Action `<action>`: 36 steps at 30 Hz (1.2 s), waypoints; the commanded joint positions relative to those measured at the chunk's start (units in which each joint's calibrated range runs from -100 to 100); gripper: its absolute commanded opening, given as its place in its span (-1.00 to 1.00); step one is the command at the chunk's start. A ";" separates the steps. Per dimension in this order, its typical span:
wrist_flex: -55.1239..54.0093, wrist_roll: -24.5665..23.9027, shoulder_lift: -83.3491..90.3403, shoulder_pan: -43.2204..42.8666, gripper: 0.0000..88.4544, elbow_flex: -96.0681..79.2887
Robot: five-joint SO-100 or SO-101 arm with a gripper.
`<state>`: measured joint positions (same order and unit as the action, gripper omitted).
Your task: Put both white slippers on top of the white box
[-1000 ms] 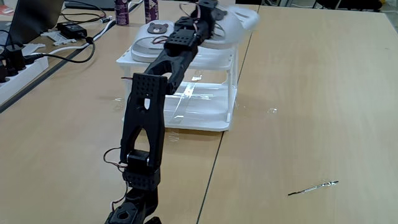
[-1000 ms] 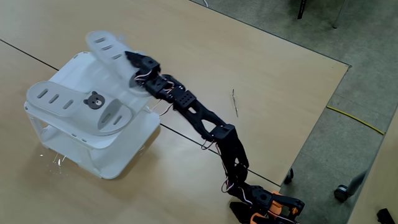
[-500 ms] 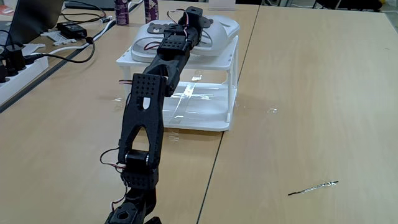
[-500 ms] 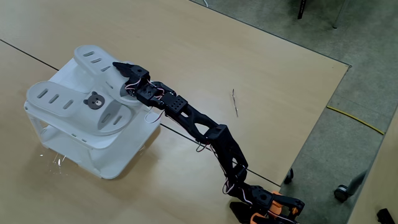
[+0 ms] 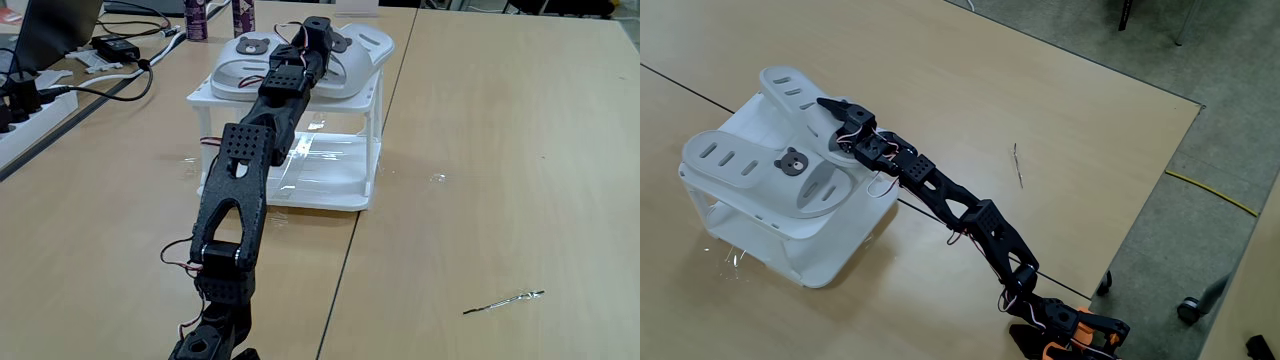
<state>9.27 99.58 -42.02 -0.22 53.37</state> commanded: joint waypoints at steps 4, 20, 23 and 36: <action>-0.56 0.42 1.25 2.94 -0.98 2.88; -0.56 0.42 1.42 -3.72 -0.98 1.71; -0.47 0.42 1.34 -1.50 -0.98 1.61; -0.56 0.42 3.61 -0.52 -0.98 -1.90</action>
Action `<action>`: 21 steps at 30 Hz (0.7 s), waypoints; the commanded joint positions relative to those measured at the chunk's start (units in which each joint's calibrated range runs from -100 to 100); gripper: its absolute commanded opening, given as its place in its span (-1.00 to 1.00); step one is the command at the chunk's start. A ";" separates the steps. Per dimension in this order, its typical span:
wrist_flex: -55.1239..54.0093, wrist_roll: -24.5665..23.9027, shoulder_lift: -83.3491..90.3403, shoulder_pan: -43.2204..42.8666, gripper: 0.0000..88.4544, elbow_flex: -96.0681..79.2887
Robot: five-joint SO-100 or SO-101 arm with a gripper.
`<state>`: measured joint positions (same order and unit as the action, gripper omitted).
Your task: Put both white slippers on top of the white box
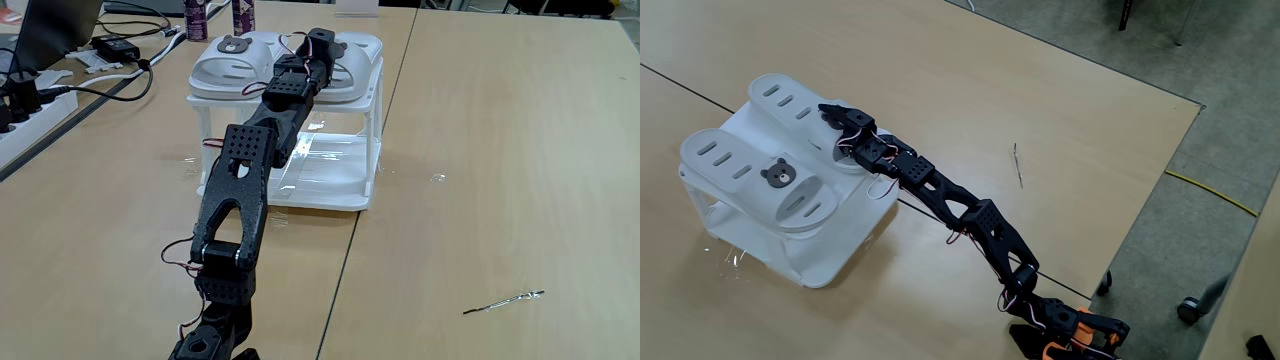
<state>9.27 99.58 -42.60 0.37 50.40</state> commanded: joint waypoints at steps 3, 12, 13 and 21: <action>-0.64 0.42 5.87 -1.36 -0.98 -1.46; -0.81 0.42 7.30 -1.44 -0.97 -3.00; -0.81 0.42 7.30 -1.44 -0.91 -2.82; -0.64 0.42 13.28 -1.44 -0.49 -5.34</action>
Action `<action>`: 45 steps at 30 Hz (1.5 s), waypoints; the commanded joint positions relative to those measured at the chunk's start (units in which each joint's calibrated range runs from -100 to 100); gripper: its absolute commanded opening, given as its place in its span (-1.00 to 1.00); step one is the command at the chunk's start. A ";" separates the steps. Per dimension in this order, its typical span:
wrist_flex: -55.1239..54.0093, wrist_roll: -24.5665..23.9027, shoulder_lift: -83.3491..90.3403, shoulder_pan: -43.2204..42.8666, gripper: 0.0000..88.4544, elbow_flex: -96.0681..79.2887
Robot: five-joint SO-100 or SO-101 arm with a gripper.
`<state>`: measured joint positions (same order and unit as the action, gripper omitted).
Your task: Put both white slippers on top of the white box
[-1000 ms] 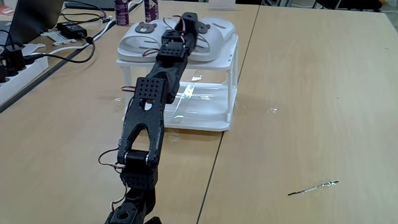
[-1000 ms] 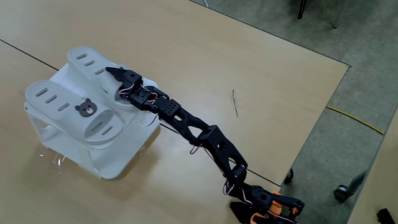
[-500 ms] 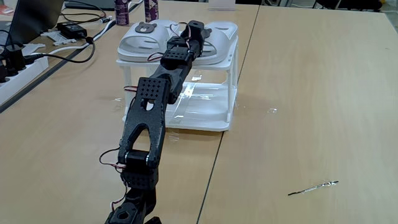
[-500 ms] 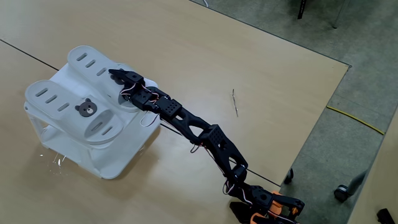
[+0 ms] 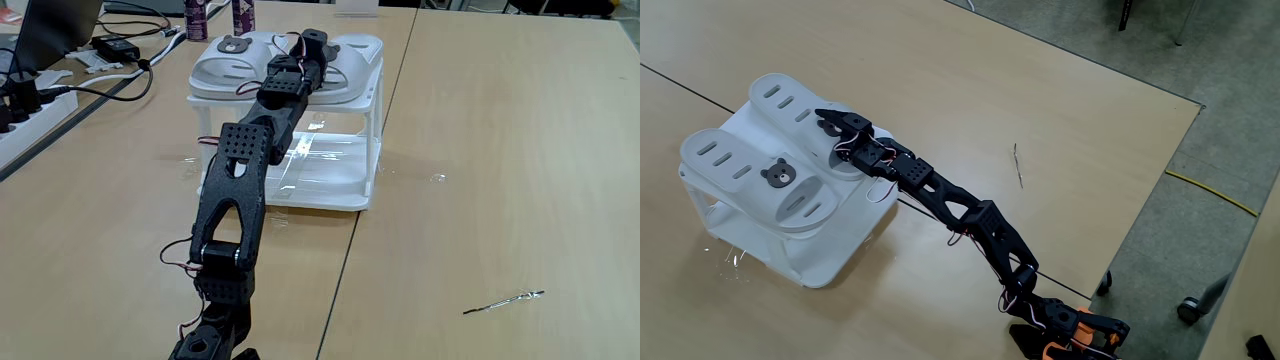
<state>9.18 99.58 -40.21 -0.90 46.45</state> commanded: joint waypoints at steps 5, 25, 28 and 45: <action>-0.64 0.42 22.92 0.49 -0.49 -16.28; -0.73 0.42 75.00 0.90 -0.86 -73.47; -3.92 0.42 80.64 0.82 -0.98 -78.97; -89.77 0.42 115.30 1.64 -0.98 -137.52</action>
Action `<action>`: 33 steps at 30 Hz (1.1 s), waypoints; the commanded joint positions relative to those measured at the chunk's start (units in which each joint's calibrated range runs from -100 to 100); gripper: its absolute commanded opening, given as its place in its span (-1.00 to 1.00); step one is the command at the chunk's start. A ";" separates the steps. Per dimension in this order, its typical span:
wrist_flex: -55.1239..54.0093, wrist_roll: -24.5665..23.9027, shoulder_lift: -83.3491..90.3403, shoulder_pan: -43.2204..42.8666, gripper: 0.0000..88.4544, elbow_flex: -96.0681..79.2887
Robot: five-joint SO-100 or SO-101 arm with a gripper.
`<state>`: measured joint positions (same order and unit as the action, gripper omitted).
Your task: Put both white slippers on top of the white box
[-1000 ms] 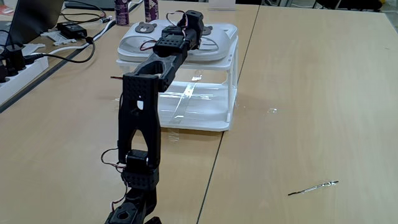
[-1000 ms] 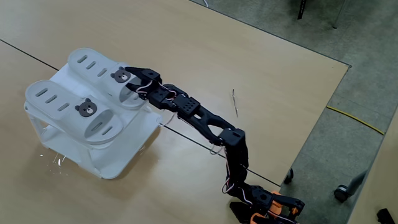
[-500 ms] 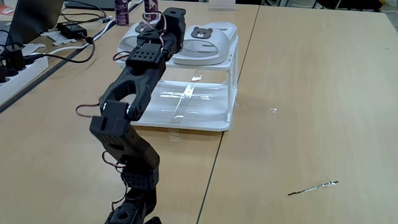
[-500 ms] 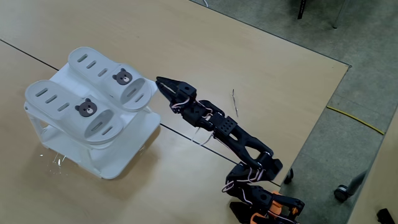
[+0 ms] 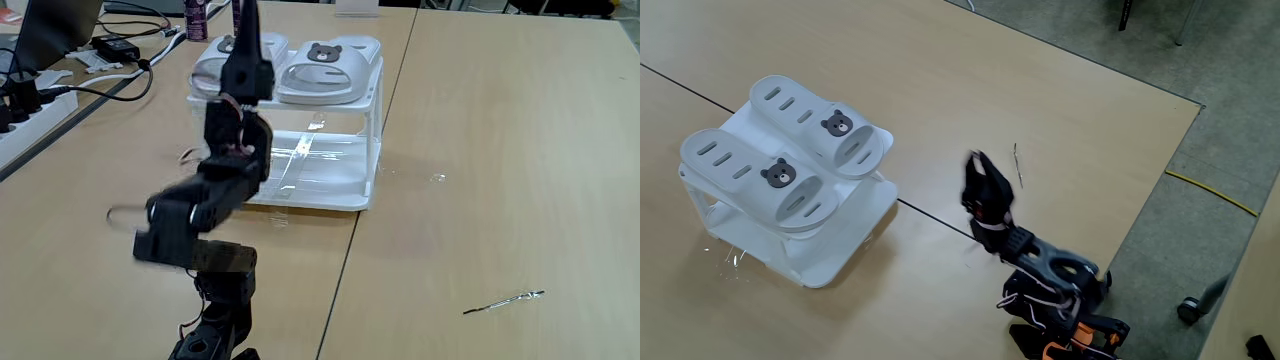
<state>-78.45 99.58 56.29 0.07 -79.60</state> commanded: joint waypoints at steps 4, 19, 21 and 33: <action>0.89 0.42 37.32 4.94 -0.98 -20.21; -21.20 0.42 42.87 5.60 -0.98 -20.03; -21.20 0.42 42.79 5.60 -0.98 -20.03; -21.20 0.42 42.79 5.52 -0.98 -20.03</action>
<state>-99.40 99.58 99.09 5.32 -99.01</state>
